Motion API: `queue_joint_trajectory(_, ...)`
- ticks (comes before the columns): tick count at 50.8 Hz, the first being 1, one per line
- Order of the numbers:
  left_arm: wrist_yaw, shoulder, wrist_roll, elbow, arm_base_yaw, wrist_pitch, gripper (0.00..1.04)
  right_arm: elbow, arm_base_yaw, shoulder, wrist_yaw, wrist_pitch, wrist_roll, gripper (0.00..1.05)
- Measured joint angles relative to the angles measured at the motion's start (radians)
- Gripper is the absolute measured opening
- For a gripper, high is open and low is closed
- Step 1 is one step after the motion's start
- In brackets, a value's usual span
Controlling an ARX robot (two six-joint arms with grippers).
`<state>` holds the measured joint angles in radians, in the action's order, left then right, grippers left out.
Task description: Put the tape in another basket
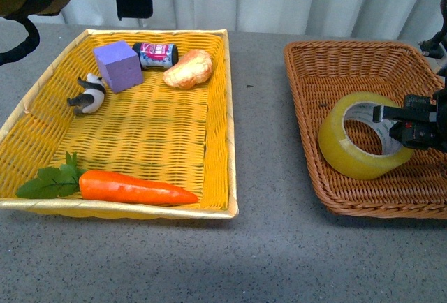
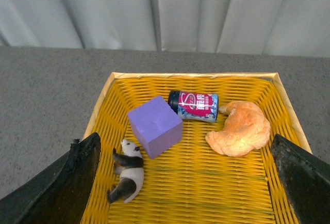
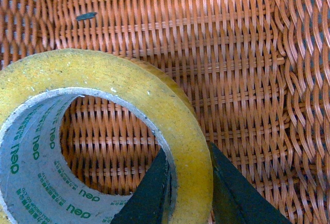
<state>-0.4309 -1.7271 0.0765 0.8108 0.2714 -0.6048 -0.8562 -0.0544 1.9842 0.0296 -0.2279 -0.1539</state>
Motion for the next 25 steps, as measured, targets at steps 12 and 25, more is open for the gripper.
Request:
queue_joint_trajectory(12, -0.066, 0.08, 0.125, -0.045, 0.092, -0.024, 0.98, -0.033, 0.003, 0.03, -0.006, 0.016, -0.001, 0.22)
queue_joint_trajectory(25, -0.203, 0.134, 0.131, -0.072, 0.122, -0.011, 0.98, 0.035, 0.008, -0.088, -0.051, -0.115, -0.002, 0.68)
